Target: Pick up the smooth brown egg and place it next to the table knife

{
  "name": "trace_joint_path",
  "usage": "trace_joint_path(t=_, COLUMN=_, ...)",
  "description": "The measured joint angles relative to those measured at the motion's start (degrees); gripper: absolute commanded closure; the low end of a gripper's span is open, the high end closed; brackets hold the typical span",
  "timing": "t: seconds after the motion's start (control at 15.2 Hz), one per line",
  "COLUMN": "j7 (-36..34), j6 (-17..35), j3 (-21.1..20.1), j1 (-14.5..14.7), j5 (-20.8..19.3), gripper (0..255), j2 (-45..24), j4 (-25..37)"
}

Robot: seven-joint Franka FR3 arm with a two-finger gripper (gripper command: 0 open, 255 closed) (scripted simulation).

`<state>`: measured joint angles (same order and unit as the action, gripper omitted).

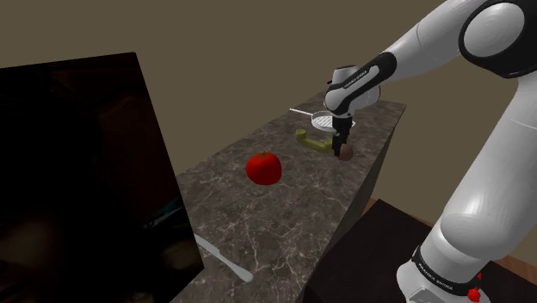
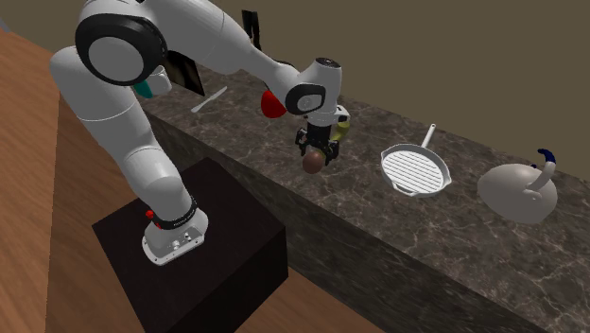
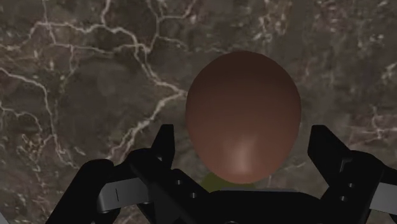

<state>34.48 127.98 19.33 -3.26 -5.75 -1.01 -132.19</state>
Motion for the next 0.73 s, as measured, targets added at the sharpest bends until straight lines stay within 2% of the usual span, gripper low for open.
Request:
trace_joint_path(t=0.33, j7=0.0, j6=0.3, j3=0.0, j1=0.0, j5=0.0, gripper=0, j2=-0.1, j4=-0.1)
trace_joint_path(t=0.4, j7=0.0, j6=0.3, j3=0.0, j1=0.0, j5=0.0, gripper=255, j2=-0.1, j4=-0.1)
trace_joint_path(t=0.73, j7=0.0, j6=0.3, j3=0.0, j1=0.0, j5=0.0, gripper=255, j2=-0.1, j4=-0.1)
